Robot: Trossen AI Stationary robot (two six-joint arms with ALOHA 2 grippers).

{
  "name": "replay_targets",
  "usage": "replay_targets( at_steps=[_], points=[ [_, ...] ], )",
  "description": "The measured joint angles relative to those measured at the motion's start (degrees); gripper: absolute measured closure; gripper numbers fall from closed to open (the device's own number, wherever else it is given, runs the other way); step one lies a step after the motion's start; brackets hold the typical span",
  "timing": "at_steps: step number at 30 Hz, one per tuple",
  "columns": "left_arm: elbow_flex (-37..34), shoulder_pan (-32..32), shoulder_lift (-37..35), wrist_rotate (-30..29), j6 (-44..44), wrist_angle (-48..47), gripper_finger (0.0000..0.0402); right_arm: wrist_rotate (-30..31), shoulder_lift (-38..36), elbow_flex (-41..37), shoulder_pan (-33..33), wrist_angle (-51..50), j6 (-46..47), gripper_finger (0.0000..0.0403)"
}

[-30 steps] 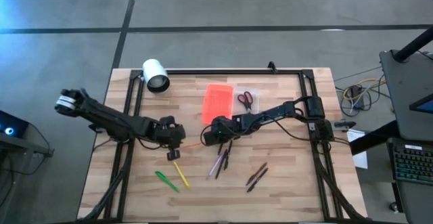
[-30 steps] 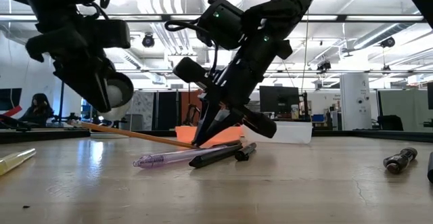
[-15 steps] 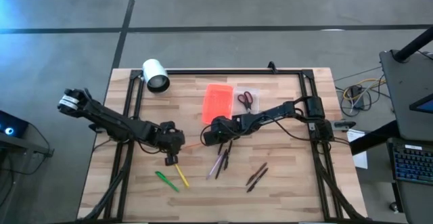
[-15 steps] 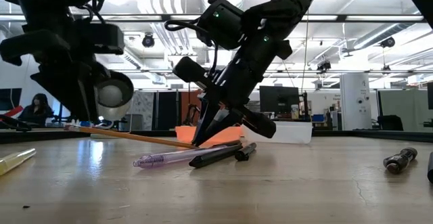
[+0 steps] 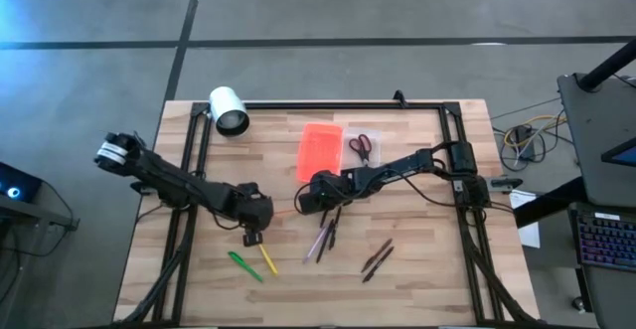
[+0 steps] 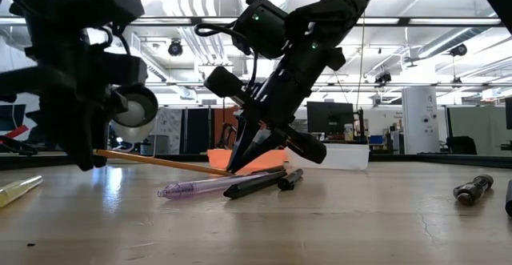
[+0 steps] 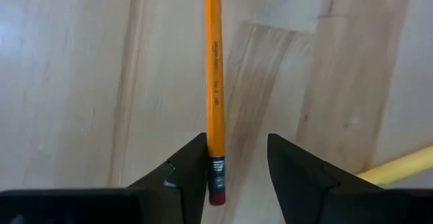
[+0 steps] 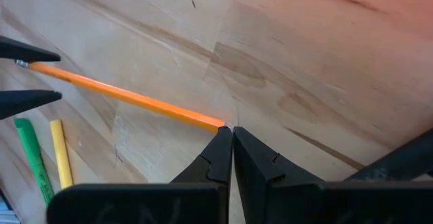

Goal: Pick & place school supplies into a supply box
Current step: Put the orange pencil into the orange supply box

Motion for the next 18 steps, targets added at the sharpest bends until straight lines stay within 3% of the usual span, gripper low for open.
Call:
replay_targets(
  at_steps=[12, 18],
  points=[
    [0.7, 0.3, 0.3, -2.6, -0.3, 1.2, 0.0270, -0.4, 0.0, 0.0, 0.0, 0.0, -0.4, 0.0394],
    [0.7, 0.3, 0.3, -3.0, -0.3, 1.1, 0.0308, -0.4, -0.1, 0.0, 0.0, 0.0, -0.5, 0.0394]
  ],
)
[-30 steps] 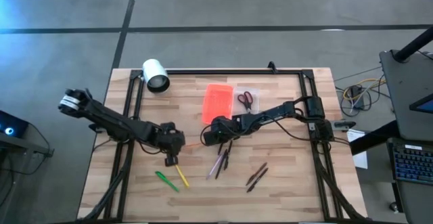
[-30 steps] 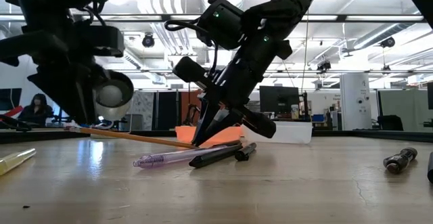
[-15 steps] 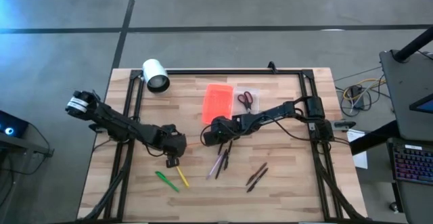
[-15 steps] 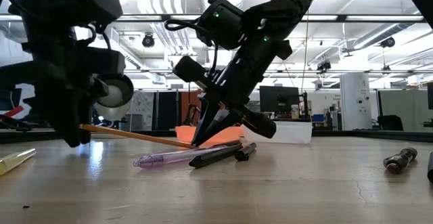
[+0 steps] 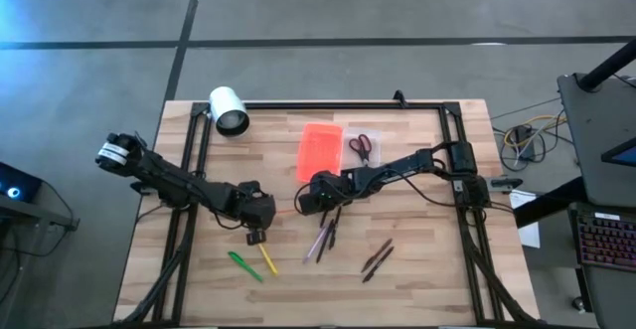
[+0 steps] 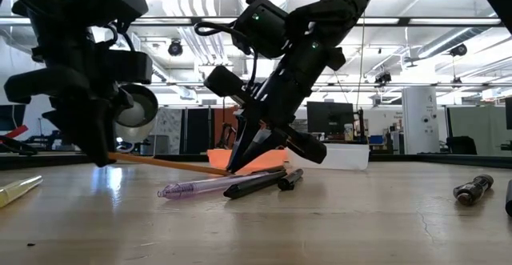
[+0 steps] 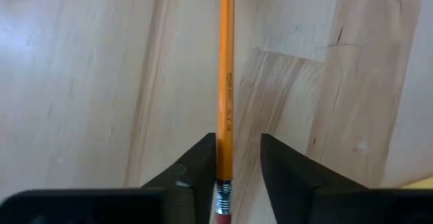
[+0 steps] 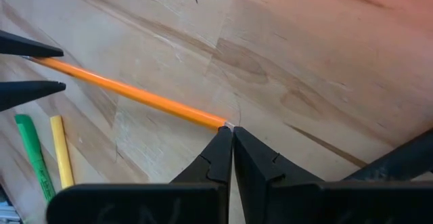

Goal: Pick & place school supplies into a supply box
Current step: Put the orange pencil into the orange supply box

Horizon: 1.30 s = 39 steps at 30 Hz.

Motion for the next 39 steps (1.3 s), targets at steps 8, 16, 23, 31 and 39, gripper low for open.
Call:
replay_targets(
  at_steps=[8, 16, 23, 31, 39],
  points=[
    [-0.7, 0.1, 0.0, -0.5, 0.8, 0.0, 0.0390, 0.0, 0.0, 0.0, 0.0, 0.0, 0.0, 0.0394],
    [-1.0, 0.1, 0.0, -1.2, 1.0, 0.1, 0.0391, 0.3, 0.0, 0.0, 0.0, 0.0, 0.0, 0.0394],
    [0.5, 0.0, 0.0, -2.8, 1.0, -2.7, 0.0393, 3.1, -3.2, 0.7, 0.5, 0.1, -2.6, 0.0394],
    [3.7, -0.4, -5.6, -2.8, -2.0, -6.8, 0.0393, 16.8, -14.7, 0.9, 2.3, -0.6, -13.5, 0.0394],
    [4.2, 5.9, -11.4, -2.0, -13.1, 11.9, 0.0393, 37.6, -28.6, 0.9, 2.2, -11.0, -13.9, 0.0394]
  ],
)
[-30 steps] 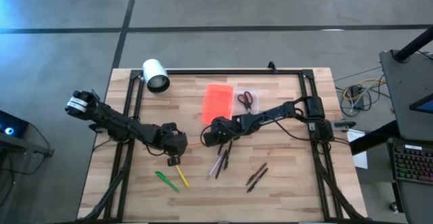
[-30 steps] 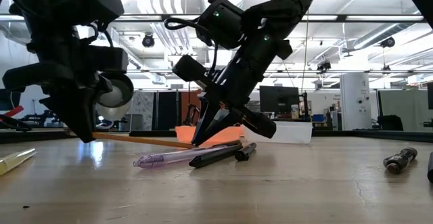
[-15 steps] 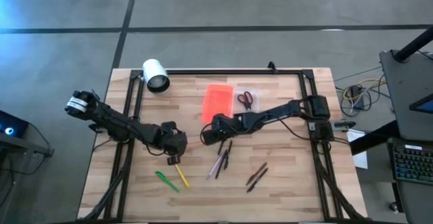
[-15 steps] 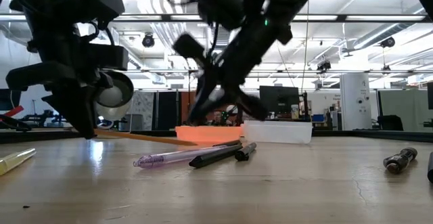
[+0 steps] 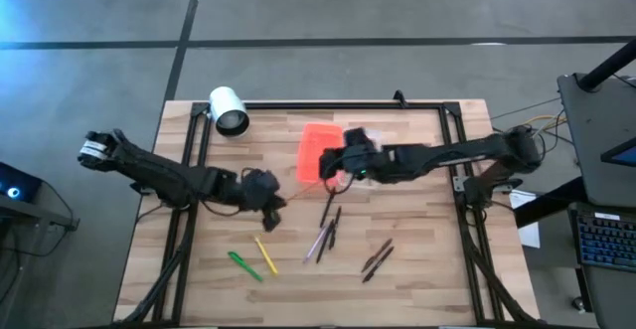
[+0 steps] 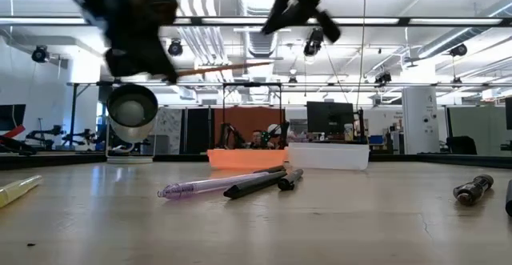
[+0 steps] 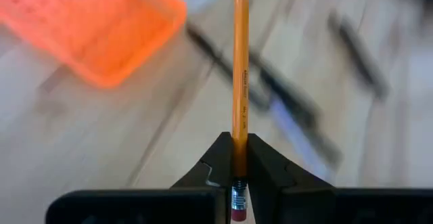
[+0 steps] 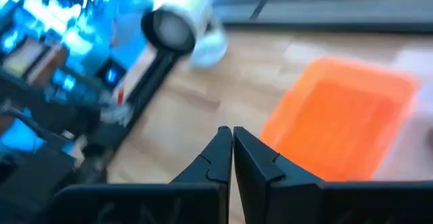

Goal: Pick & place school supplies into a supply box
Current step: Put the orange pencil into the orange supply box

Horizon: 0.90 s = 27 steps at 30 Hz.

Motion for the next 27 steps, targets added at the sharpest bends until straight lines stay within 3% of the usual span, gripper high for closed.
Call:
replay_targets(
  at_steps=[6, 9, 15, 21, 27],
  points=[
    [2.0, 9.6, 8.4, 7.2, -8.1, 20.3, 0.0393, 5.9, -7.5, 0.0, 0.1, -10.5, 4.7, 0.0394],
    [5.3, 12.9, 14.3, 10.4, -10.9, 24.4, 0.0393, 7.1, -9.9, 0.0, 0.5, -14.0, 6.3, 0.0394],
    [16.2, 16.0, 28.0, 16.9, -11.4, 23.4, 0.0393, 7.6, -11.9, -0.1, 1.8, -17.2, 8.3, 0.0394],
    [27.9, 17.9, 39.8, 17.0, -13.4, 20.5, 0.0387, 7.6, -12.6, -0.1, 3.0, -17.9, 8.2, 0.0394],
    [35.2, 20.2, 46.0, 14.9, -14.0, 15.2, 0.0392, 7.6, -13.2, -0.1, 4.3, -19.2, 8.1, 0.0394]
  ],
)
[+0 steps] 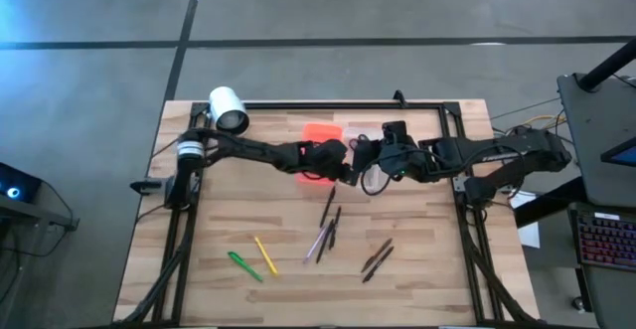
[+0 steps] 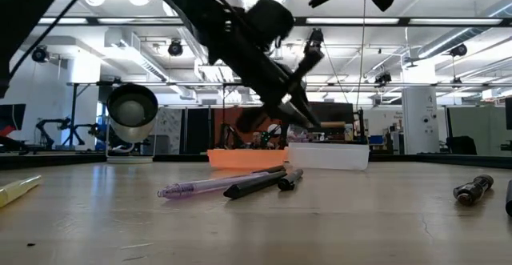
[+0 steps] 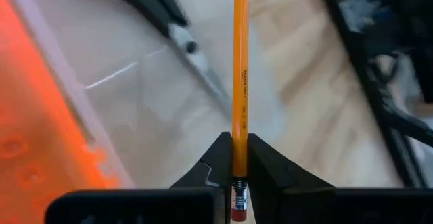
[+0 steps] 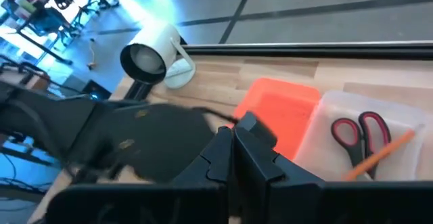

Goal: Pick & place school supplies into a supply box
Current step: Put the orange pencil into the orange supply box, then put the green pen into the orange supply box

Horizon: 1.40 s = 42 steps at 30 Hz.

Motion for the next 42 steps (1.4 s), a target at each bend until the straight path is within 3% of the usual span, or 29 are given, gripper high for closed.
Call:
replay_targets(
  at_steps=[11, 23, 30, 34, 39, 42],
  points=[
    [1.2, 0.9, 2.3, -1.5, 0.9, -3.9, 0.0389, 2.1, -1.7, 0.0, 0.9, -4.4, -0.2, 0.0394],
    [1.2, 1.0, 2.3, -5.0, 4.6, -3.9, 0.0352, 2.8, -1.0, -0.1, 0.9, -4.7, 0.0, 0.0394],
    [1.2, 1.0, 1.6, -2.5, 8.7, -4.9, 0.0350, 2.4, -0.9, -0.1, 0.9, -4.8, -0.9, 0.0394],
    [1.2, -0.7, -2.7, -1.2, 16.2, -11.3, 0.0351, -2.7, -0.9, -0.1, 0.6, -6.3, -3.3, 0.0394],
    [1.1, -5.4, -11.1, -6.2, 29.2, -24.9, 0.0351, -13.1, -0.9, -2.3, -1.3, -7.5, -4.5, 0.0394],
    [0.2, -8.7, -16.6, -8.8, 36.2, -33.1, 0.0351, -15.7, -0.9, -5.0, -1.9, -6.1, -4.3, 0.0394]
  ],
)
